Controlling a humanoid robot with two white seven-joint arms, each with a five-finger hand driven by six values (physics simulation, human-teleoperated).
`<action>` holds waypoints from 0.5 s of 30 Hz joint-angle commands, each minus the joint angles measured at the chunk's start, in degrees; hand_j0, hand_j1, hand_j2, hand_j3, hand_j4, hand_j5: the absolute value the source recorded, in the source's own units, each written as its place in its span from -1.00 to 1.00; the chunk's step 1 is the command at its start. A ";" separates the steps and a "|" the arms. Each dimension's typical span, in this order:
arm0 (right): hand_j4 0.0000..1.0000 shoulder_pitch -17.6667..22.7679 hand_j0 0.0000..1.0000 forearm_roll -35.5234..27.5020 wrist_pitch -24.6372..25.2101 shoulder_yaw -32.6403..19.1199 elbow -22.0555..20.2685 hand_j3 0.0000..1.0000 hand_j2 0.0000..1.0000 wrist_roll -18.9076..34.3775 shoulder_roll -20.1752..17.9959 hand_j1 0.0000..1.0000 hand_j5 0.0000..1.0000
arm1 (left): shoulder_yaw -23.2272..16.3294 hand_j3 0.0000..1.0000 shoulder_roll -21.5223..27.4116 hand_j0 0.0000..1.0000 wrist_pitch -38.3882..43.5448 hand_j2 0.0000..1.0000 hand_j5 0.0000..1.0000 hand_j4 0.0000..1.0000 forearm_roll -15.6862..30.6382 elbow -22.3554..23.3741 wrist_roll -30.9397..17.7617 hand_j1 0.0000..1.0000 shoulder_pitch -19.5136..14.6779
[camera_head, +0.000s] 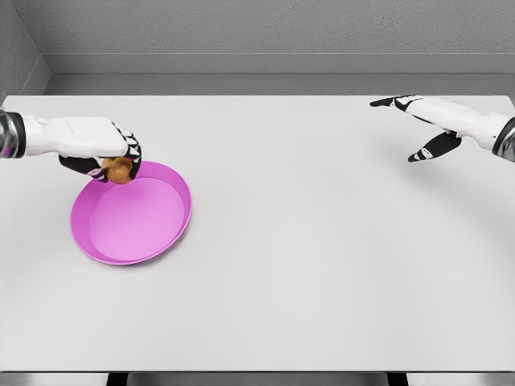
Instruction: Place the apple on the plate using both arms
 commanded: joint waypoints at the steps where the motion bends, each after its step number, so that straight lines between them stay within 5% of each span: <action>1: 1.00 0.00 1.00 -0.40 0.16 -0.04 -0.03 1.00 1.00 -0.03 -0.04 1.00 1.00 | 0.04 0.52 -0.01 0.52 0.18 0.52 0.52 0.52 0.40 0.89 0.00 0.52 0.00; 2: 1.00 0.00 1.00 -0.40 0.16 -0.04 -0.03 1.00 1.00 -0.03 0.04 1.00 1.00 | 0.04 0.83 -0.28 0.83 0.18 0.83 0.83 0.83 0.49 1.68 0.00 0.83 0.00; 3: 1.00 0.00 1.00 -0.40 0.16 -0.04 -0.03 1.00 1.00 -0.03 0.13 1.00 1.00 | 0.04 0.92 -0.28 0.92 0.18 0.92 0.92 0.92 0.49 1.86 0.00 0.92 0.00; 10: 1.00 0.00 1.00 -0.40 0.16 -0.04 -0.03 1.00 1.00 -0.03 0.22 1.00 1.00 | 0.04 1.00 -0.28 1.00 0.18 1.00 1.00 1.00 0.84 3.53 0.00 1.00 0.00; 15: 1.00 0.09 1.00 -0.40 0.16 -0.04 -0.03 1.00 1.00 -0.03 0.13 1.00 1.00 | 3.99 1.00 -4.32 1.00 0.18 1.00 1.00 1.00 8.75 27.51 0.29 1.00 -1.05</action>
